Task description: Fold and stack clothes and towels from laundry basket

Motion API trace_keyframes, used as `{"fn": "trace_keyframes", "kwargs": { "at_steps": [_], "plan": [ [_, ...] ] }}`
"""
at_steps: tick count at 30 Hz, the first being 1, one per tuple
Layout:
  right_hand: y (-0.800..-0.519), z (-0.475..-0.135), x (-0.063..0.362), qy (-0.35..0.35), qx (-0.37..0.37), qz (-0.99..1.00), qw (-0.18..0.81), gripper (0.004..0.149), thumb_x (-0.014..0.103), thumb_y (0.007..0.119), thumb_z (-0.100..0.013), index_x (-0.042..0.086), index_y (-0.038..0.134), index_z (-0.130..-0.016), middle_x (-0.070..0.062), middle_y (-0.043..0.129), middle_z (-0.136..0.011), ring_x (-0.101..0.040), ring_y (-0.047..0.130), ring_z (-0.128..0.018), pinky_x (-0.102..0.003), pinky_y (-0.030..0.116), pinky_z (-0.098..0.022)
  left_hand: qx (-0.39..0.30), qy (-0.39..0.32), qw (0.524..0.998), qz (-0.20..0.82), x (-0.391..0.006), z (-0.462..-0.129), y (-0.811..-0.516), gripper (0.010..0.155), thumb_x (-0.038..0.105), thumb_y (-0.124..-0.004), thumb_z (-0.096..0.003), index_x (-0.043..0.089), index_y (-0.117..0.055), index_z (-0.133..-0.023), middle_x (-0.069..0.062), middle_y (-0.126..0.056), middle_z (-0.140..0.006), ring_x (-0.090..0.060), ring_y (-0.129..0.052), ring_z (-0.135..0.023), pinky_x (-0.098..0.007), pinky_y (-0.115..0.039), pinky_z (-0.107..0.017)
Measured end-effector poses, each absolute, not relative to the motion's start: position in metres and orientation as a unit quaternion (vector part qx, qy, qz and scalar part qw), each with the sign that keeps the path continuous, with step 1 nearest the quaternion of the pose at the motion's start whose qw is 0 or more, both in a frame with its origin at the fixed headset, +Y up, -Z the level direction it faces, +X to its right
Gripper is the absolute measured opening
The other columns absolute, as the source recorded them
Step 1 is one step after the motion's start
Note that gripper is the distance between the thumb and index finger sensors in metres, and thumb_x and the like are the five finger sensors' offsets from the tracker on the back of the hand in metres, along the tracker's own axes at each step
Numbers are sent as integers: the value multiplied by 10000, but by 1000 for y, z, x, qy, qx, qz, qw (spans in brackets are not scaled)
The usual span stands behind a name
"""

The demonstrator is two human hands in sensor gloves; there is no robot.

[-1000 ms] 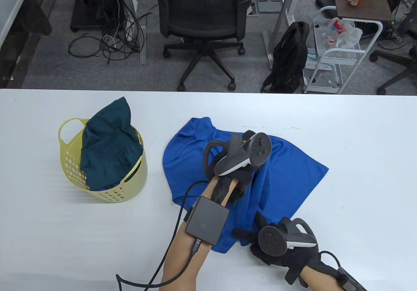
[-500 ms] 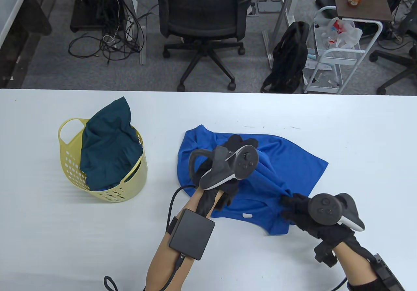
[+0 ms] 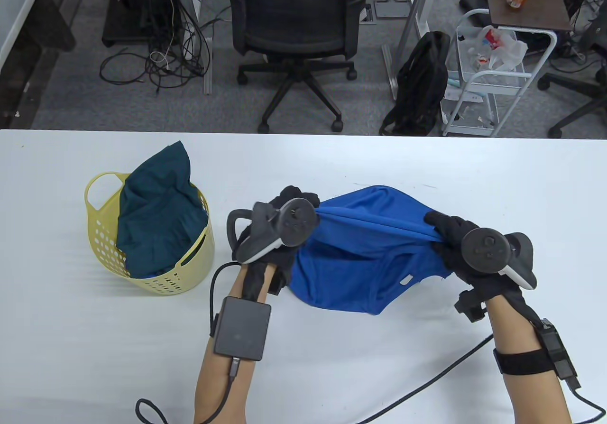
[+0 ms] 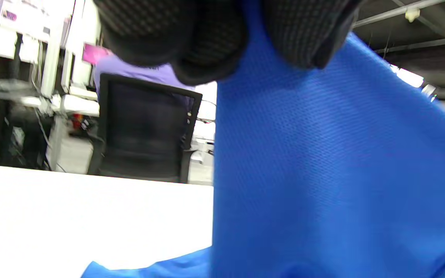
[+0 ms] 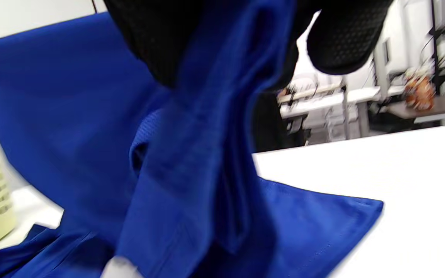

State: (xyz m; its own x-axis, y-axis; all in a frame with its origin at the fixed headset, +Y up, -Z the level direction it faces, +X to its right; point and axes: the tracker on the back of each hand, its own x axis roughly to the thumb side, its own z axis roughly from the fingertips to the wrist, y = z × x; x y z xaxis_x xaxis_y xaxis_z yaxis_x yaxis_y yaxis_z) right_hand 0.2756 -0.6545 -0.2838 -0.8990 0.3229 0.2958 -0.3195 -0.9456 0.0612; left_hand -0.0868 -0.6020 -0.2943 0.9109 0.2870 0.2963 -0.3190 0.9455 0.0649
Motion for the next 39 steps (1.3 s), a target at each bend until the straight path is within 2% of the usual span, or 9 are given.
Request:
{"fn": "trace_keyframes", "kwargs": {
  "at_steps": [4,7,10,14,18,22,28,33,39],
  "plan": [
    [-617,-282,280,-5,163,958,237,430,326,719,-606,153,751,-998,-142,781,-986,-290,884,-697,-482,791,-514,44,-179,953,241,-121,-292,-575,482,486,-736,-562,371,-682,-1027,-70,-667,-1214,-208,-915,-795,-341,-863,-498],
    [-610,-306,274,73,143,949,271,434,293,730,-617,149,725,-1027,-170,805,-991,-171,941,-445,-323,836,-297,-60,-164,935,307,-140,-316,-573,486,436,-765,-574,338,-687,-1044,-39,-896,-1034,-48,-1031,-423,-200,-906,-284],
    [-629,-346,248,169,57,962,206,431,217,733,-603,145,690,-1026,-165,829,-936,-117,960,-430,-281,869,-291,-188,-47,932,308,-141,-350,-602,489,377,-785,-580,262,-698,-1047,-92,-932,-962,-46,-1084,-497,-161,-966,-329],
    [-581,-341,220,-241,-17,964,115,411,197,736,-565,222,716,-975,-97,827,-952,-231,992,-685,-402,904,-492,166,25,936,310,-129,-352,-581,490,377,-753,-543,313,-656,-1020,-22,-841,-1060,-141,-1023,-821,-232,-958,-571],
    [-511,-300,225,-378,42,909,168,408,239,690,-610,290,621,-1009,-20,721,-1048,-258,852,-893,-542,700,-731,375,-121,866,306,-147,-318,-513,492,390,-717,-548,369,-560,-1014,30,-715,-1122,-124,-900,-947,-236,-879,-670],
    [-508,-264,232,-396,113,893,178,408,252,705,-603,301,648,-1005,8,734,-1060,-296,760,-991,-642,620,-744,408,-185,853,268,-160,-274,-505,495,400,-735,-545,372,-578,-1013,10,-713,-1128,-142,-896,-950,-269,-866,-677],
    [-621,-235,242,-199,178,960,86,416,262,739,-580,248,713,-995,-43,776,-1054,-357,741,-1005,-685,622,-711,193,-177,956,134,-148,-219,-626,495,441,-755,-544,364,-651,-1022,-8,-792,-1112,-253,-918,-936,-441,-855,-666],
    [-704,-198,248,-34,211,977,27,424,294,755,-564,222,746,-982,-64,792,-1048,-373,760,-990,-682,636,-701,-19,-193,977,83,-130,-178,-714,502,447,-756,-543,342,-686,-1029,-1,-883,-1047,-269,-974,-877,-461,-870,-633],
    [-714,-174,269,19,214,968,127,432,370,776,-541,206,789,-940,-80,809,-1036,-388,768,-982,-690,638,-695,-117,-215,965,99,-132,-160,-715,511,455,-732,-558,298,-684,-1042,-2,-908,-998,-272,-958,-887,-487,-843,-657]
  ]
}}
